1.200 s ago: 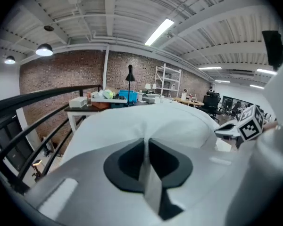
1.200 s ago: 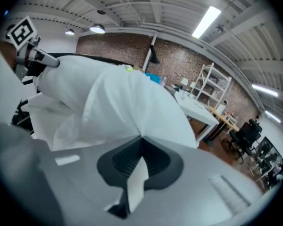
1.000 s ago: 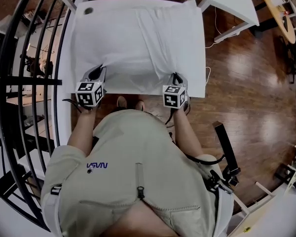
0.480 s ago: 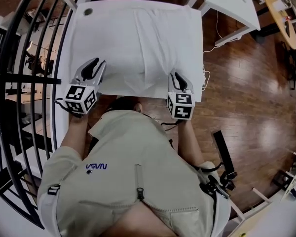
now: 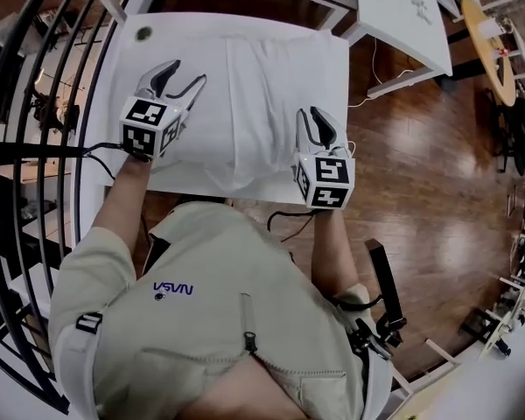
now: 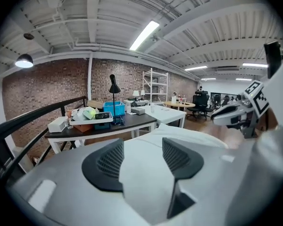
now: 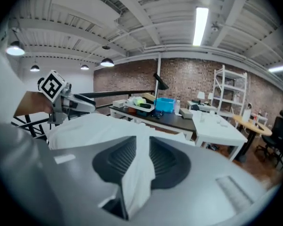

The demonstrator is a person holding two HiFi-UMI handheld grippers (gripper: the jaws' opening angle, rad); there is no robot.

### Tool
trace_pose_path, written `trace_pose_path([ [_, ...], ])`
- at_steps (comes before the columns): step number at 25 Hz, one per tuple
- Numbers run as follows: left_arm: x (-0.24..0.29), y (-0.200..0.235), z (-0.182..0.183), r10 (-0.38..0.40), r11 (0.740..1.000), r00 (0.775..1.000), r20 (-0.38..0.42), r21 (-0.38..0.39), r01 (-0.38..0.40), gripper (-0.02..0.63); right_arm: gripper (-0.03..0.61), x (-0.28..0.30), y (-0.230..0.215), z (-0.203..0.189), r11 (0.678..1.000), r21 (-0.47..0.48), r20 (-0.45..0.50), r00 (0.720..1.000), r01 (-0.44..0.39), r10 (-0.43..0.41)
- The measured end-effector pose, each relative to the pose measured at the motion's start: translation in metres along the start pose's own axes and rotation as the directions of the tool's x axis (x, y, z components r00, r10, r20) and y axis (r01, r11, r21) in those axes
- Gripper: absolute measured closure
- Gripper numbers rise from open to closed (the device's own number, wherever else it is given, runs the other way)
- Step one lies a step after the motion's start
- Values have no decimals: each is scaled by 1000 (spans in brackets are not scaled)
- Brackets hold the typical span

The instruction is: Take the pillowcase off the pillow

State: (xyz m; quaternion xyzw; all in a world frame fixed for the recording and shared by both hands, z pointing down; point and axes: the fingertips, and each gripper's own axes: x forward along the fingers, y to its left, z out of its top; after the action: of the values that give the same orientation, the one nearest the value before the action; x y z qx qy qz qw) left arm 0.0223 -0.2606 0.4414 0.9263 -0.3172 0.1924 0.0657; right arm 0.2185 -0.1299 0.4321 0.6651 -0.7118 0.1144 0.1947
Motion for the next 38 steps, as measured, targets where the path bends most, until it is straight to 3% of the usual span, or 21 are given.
trace_pose_path([
  [6,86,25,-3,-36,999,988,-149,2,36,345,468,68,-10,46,993,-103,-48,997,-64,59],
  [12,113,16,-39,-83,996,947,-310,-60,67,347,440,152,-5,71,975,-164,-127,983,-152,132],
  [16,107,-9,-58,-126,991,918,-377,-19,129,452,417,197,-1,62,965,-176,-236,960,-197,153],
  [18,100,-21,-66,-132,989,915,-381,15,149,533,405,214,3,50,960,-181,-305,940,-215,153],
  [20,91,-32,-73,-132,986,918,-373,47,161,583,394,226,9,35,953,-189,-373,915,-236,152],
  [24,71,-46,-72,-137,985,941,-308,62,164,595,395,230,26,-5,936,-190,-504,848,-295,165],
  [25,66,-48,-68,-137,985,950,-279,63,161,597,437,230,27,-7,927,-226,-512,846,-300,149],
  [27,51,-50,-56,-141,984,965,-219,74,161,597,554,229,22,3,905,-324,-484,870,-276,93],
  [32,3,-42,-12,-183,982,980,-78,36,186,598,566,218,-13,36,904,-404,-397,917,-143,-32],
  [38,-32,-11,7,-196,978,980,21,-68,197,598,566,188,-93,43,938,-338,-334,922,76,-196],
])
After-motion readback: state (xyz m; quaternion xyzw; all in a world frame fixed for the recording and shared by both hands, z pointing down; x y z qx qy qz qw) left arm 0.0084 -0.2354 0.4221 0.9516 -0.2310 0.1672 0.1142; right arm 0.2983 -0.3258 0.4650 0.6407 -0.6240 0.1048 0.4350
